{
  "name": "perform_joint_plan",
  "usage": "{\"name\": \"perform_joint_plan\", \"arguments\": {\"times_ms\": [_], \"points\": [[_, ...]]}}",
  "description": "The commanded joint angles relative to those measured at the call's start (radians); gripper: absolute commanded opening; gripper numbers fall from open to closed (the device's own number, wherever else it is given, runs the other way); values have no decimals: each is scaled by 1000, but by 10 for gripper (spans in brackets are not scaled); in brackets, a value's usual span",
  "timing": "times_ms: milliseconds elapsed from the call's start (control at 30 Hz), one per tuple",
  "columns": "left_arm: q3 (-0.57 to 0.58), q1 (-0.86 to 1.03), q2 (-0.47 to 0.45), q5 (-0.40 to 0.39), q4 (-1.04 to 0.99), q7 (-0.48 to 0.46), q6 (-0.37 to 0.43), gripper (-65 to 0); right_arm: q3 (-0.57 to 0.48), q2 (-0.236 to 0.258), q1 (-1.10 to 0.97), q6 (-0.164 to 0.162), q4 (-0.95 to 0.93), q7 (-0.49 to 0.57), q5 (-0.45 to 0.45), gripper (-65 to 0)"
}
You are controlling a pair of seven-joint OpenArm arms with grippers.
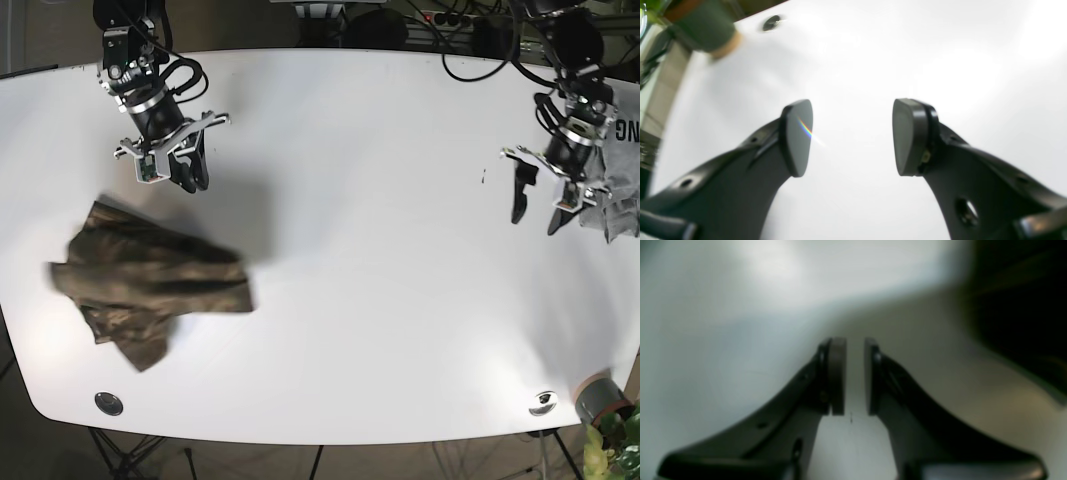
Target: Fold the T-shirt properly
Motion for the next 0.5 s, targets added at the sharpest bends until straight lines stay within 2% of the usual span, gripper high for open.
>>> {"name": "perform_joint_plan", "arguments": {"times_ms": [0, 100, 267, 467], "points": [[26, 21, 23, 12, 52, -73, 29, -304, 10, 8, -25, -1, 18, 41, 6, -563], [52, 76, 68, 12, 90, -81, 41, -306, 11, 8, -55, -1, 20, 42, 10, -563], [101, 133, 88, 10, 107, -81, 41, -306, 5, 8, -83, 1, 20, 42, 10, -563], [107, 160, 105, 9, 113, -78, 41, -306, 11, -45, -87, 1, 22, 42, 6, -563]]}}
